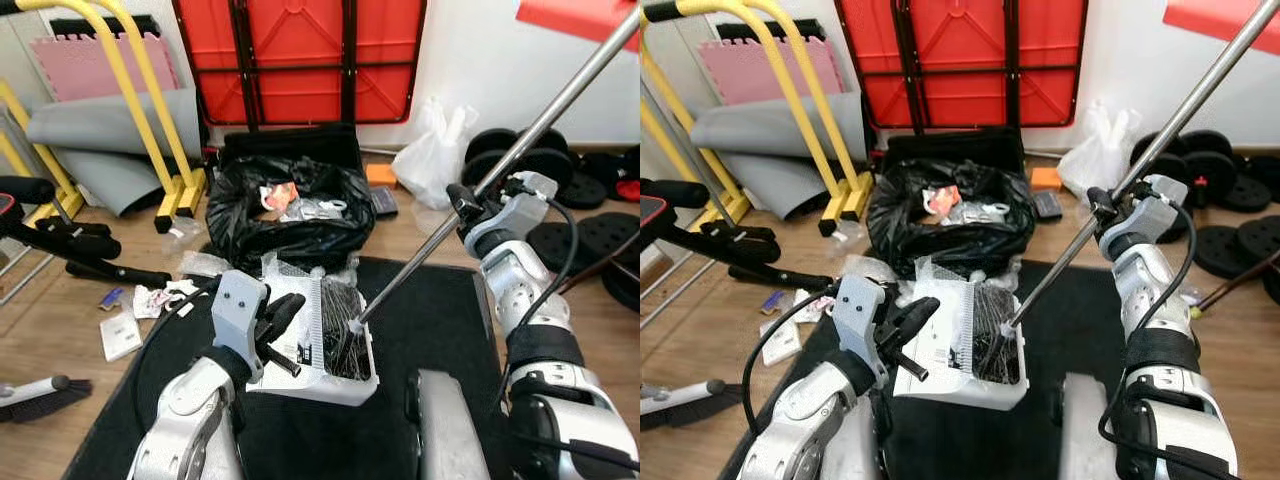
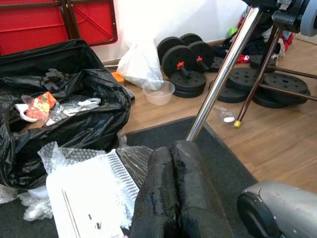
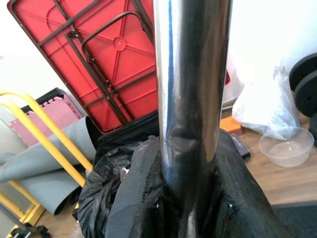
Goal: Sweep floor
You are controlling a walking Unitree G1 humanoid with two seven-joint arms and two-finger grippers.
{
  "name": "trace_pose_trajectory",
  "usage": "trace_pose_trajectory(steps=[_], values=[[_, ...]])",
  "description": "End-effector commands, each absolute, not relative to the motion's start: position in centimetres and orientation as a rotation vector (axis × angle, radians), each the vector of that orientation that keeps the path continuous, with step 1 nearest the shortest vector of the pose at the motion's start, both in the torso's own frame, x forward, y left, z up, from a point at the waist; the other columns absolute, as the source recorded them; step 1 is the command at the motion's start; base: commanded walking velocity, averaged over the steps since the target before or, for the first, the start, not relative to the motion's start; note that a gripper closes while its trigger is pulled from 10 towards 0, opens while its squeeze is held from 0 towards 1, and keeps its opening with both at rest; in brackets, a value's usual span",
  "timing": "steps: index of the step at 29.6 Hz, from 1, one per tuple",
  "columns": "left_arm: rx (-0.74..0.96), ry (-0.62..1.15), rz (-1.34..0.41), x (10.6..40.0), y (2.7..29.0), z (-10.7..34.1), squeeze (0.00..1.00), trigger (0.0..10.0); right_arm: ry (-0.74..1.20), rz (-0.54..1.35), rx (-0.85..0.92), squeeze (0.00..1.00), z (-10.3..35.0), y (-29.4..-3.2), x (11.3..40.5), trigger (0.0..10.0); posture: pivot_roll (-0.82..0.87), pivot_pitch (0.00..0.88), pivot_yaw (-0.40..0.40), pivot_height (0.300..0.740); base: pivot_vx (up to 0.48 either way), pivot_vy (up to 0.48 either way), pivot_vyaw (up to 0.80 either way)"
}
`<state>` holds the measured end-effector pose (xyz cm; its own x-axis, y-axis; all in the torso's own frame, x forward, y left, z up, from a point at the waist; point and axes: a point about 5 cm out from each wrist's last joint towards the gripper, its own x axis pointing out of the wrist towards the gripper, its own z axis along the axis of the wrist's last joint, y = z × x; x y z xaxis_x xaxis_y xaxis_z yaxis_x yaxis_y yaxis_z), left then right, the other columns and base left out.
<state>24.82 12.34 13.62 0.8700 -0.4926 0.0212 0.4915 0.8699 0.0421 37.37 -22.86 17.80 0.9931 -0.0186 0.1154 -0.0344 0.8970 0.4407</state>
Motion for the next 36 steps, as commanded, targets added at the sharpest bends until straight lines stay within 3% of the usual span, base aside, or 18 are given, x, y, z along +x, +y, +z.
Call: trace_pose_trajectory(steps=[1,26,36], values=[[0.016,-0.01,-0.377,25.27,13.26,13.29,0.0,10.0,-0.202,0.042,0.487,0.0,19.99,-22.39,37.76,10.0,-0.14,0.0,-0.011,0.476,0.0,0.0,0.0],[0.002,0.012,-0.342,25.48,13.52,12.98,0.0,10.0,-0.191,0.055,0.488,0.0,19.6,-22.07,37.55,10.0,-0.13,0.0,-0.009,0.526,-0.058,0.0,0.0],[0.013,0.02,-0.344,25.68,13.45,12.91,0.0,10.0,-0.194,0.056,0.487,0.0,19.77,-22.08,37.59,10.0,-0.14,0.0,-0.011,0.571,-0.096,0.0,0.0]])
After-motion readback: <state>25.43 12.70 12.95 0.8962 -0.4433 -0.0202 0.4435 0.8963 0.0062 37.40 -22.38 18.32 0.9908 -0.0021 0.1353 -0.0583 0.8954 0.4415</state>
